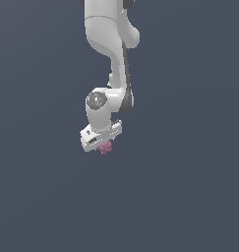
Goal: Pick up the object and move it to a goal position.
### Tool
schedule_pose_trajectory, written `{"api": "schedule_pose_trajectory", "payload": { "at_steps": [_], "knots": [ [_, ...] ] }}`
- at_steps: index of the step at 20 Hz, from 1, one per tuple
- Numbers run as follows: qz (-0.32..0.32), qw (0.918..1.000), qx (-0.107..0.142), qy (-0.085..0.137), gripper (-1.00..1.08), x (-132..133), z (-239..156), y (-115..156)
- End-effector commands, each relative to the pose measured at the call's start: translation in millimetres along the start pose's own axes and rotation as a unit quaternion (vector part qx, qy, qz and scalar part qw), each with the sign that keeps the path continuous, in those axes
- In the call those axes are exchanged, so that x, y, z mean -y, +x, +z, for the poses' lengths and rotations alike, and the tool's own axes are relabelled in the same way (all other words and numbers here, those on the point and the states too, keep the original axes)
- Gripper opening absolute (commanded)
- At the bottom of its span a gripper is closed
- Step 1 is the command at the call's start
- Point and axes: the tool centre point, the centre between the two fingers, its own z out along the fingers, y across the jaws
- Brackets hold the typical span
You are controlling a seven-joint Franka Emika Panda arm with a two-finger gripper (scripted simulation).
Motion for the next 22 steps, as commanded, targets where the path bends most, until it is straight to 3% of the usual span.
{"api": "schedule_pose_trajectory", "payload": {
  "at_steps": [1,3,4,22],
  "knots": [
    [0.0,1.0,0.0,0.0,1.0,-0.7,5.1,0.6],
    [0.0,1.0,0.0,0.0,1.0,-0.9,5.9,0.8],
    [0.0,1.0,0.0,0.0,-1.0,-0.9,5.9,0.8],
    [0.0,1.0,-0.001,-0.001,-1.0,-12.0,-3.4,7.3]
  ]
}}
